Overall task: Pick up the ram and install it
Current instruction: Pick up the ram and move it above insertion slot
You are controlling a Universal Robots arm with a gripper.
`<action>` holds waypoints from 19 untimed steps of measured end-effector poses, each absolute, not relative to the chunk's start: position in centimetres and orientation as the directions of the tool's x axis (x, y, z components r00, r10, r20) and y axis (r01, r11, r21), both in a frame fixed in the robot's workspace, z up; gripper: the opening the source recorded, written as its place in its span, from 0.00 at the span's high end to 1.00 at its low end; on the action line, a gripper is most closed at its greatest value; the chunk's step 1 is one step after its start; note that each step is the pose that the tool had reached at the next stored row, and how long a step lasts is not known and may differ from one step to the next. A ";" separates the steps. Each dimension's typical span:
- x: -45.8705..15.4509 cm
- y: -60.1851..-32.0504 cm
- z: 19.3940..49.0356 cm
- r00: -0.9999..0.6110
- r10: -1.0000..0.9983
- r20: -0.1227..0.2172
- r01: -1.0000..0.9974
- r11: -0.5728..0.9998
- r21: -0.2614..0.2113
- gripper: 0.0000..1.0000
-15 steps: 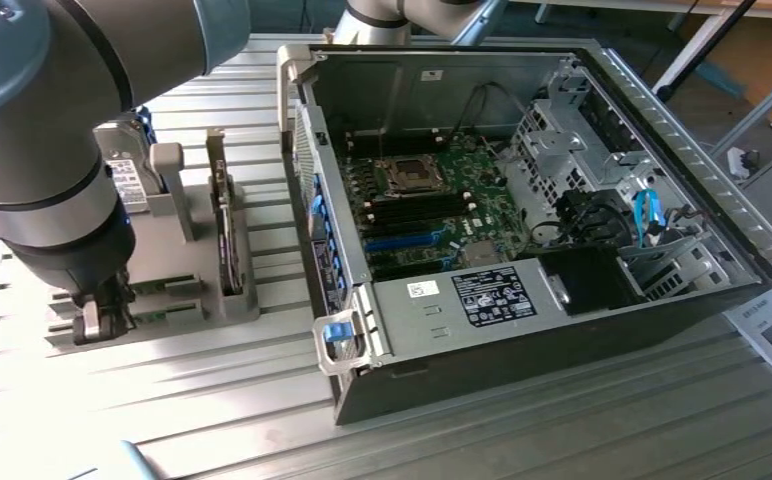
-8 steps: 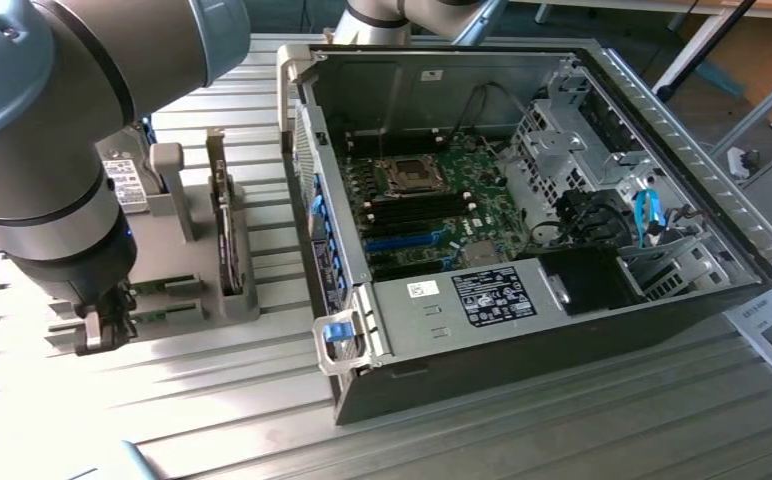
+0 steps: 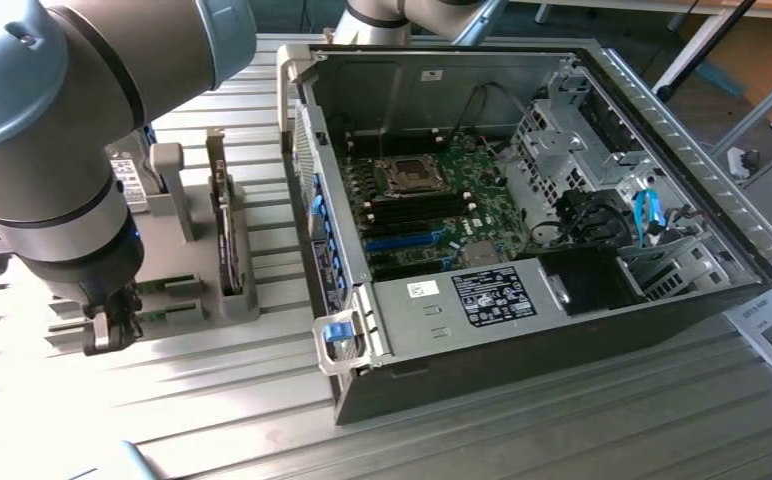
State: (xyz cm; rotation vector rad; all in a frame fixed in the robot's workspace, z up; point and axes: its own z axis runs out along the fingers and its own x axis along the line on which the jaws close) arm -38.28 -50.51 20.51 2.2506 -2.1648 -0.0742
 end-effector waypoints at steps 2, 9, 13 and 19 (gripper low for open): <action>-38.3 -50.3 20.5 0.038 -0.999 -0.022 -0.998 -0.039 0.046 0.64; -38.3 -50.3 20.5 0.038 -0.999 -0.022 -0.998 -0.039 0.046 0.64; -38.3 -50.3 20.5 0.038 -0.999 -0.022 -0.998 -0.039 0.046 0.84; -38.3 -50.3 20.5 0.038 -0.999 -0.022 -0.998 -0.039 0.046 0.87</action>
